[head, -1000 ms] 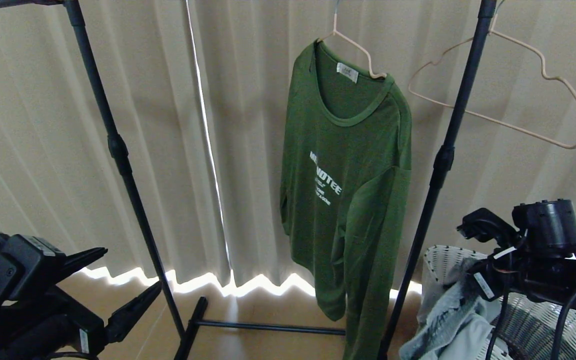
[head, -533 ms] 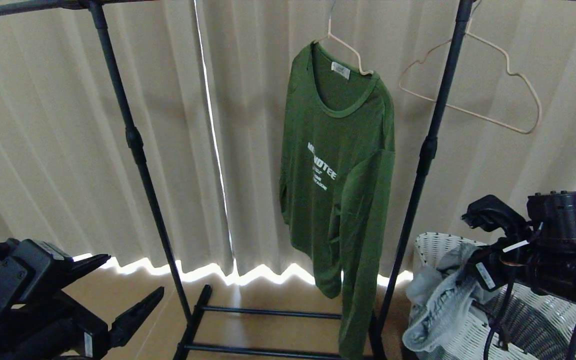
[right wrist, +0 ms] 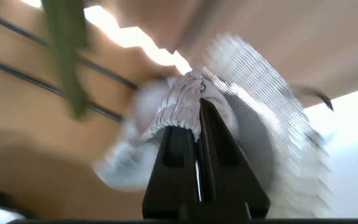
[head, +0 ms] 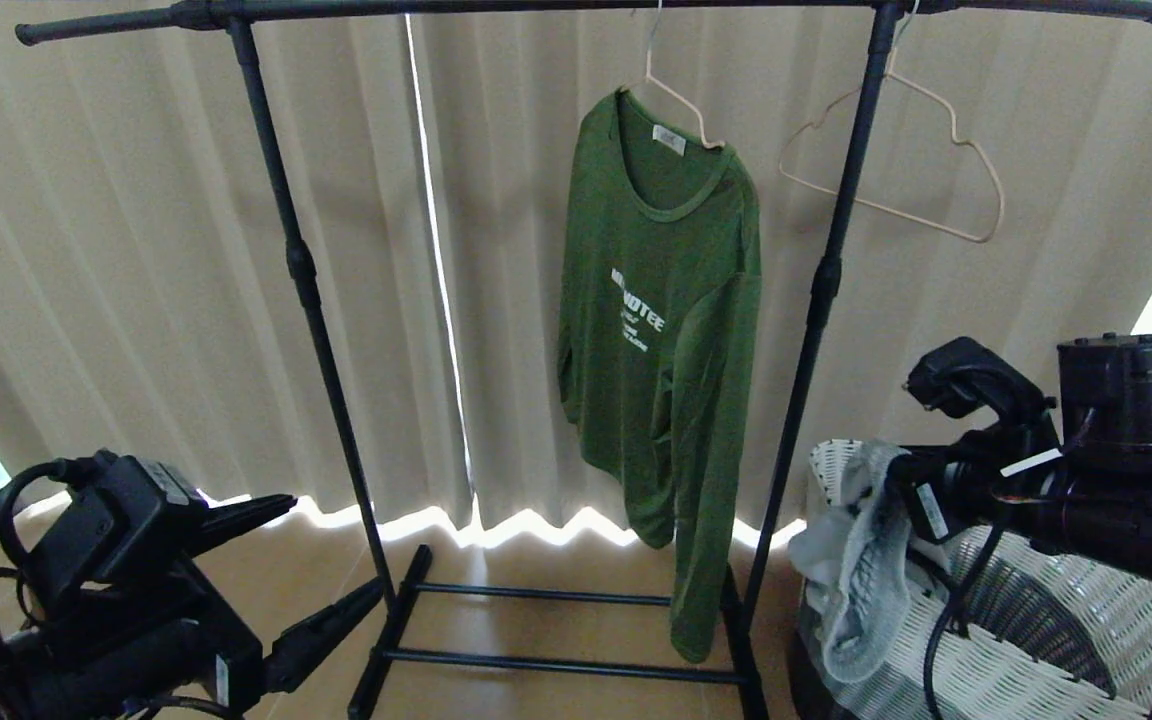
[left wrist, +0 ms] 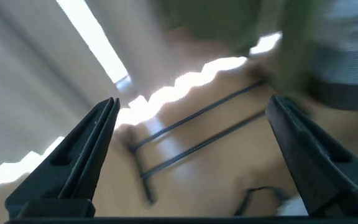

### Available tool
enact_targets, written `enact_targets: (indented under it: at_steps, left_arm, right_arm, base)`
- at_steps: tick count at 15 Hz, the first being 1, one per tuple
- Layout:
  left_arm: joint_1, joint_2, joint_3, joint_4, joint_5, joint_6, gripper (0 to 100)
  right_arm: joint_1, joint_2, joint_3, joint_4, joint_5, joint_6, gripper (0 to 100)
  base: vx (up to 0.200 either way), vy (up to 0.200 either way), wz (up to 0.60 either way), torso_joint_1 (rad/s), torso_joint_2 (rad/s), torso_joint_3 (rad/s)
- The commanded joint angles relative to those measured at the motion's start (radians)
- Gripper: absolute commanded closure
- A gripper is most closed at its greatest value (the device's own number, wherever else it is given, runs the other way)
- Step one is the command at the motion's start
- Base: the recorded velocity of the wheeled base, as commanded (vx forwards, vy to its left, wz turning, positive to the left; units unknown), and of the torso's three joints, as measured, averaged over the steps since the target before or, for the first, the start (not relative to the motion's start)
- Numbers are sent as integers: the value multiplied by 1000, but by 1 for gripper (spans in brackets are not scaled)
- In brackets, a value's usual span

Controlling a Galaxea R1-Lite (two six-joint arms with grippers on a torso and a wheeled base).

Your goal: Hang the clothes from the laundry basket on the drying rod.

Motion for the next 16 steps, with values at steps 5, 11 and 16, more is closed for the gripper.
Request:
enact_targets:
  at_steps: [5,11,16]
  left_arm:
    - [-235,243,-238,-2,-28,-13,0]
    - [-434,459,-405,-2,34,-205,0]
    - [-526,646,-532,-2,165,-375,0]
  right_arm:
    - [199,-56,-156,-1,117,171,100]
    - [334,-56,-255,-3,117,283,100]
    - [390,-79,-248,-93,119,317,100]
  base:
    - [0,0,0,0,0,0]
    - [0,0,0,0,0,0]
    - [0,0,0,0,0,0]
